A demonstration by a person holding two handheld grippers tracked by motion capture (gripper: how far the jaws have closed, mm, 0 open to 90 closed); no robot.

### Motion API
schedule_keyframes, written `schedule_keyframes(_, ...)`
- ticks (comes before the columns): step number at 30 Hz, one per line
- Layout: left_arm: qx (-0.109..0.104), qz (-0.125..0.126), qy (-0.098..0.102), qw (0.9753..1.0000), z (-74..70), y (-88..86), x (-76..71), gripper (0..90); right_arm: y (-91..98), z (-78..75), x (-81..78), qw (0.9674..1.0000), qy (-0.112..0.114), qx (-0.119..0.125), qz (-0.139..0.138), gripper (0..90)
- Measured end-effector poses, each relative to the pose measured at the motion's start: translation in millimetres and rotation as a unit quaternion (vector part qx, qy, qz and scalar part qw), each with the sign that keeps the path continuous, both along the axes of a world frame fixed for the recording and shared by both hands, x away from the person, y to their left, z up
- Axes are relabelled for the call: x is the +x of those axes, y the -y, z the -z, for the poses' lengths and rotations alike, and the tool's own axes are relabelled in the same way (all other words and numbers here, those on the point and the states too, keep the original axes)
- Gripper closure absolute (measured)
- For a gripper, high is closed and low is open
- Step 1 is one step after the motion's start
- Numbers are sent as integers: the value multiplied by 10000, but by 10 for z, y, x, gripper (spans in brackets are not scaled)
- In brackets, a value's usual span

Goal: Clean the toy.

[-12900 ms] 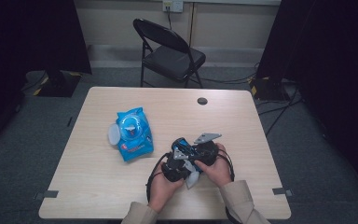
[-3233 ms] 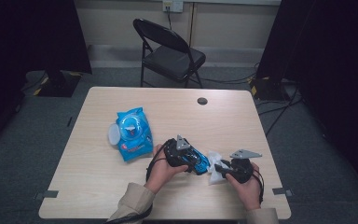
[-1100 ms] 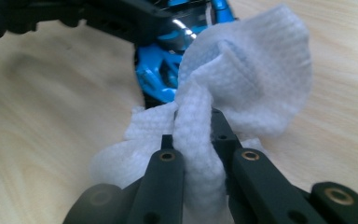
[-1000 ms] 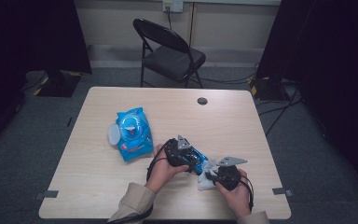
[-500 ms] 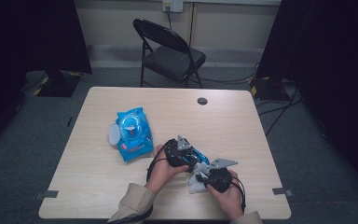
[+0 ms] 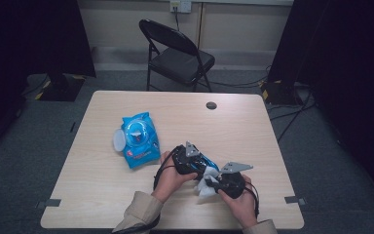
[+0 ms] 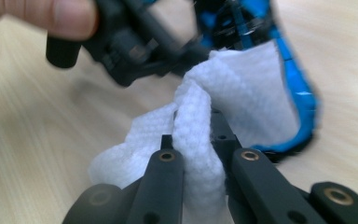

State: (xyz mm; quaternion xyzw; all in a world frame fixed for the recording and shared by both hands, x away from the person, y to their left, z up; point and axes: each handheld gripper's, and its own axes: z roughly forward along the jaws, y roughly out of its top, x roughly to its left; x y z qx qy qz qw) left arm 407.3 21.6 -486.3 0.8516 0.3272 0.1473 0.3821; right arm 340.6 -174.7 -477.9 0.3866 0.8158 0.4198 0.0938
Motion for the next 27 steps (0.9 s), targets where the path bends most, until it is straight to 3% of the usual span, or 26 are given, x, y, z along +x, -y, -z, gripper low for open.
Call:
schedule_keyframes(9, -1, -6, -1, 10000, -1, 5, 1, 132, 365, -56, 147, 9966, 240, 323, 716, 854)
schedule_keyframes(17, 30, 16, -12, 10000, -6, 3, 5, 132, 447, 38, 290, 9921, 376, 296, 1156, 854)
schedule_keyframes(21, 4, -8, 3, 10000, -1, 6, 1, 132, 437, 98, 339, 9913, 355, 342, 1222, 853)
schedule_keyframes(27, 49, 24, -8, 10000, -9, 4, 5, 132, 355, 204, 372, 9932, 277, -67, 1125, 851)
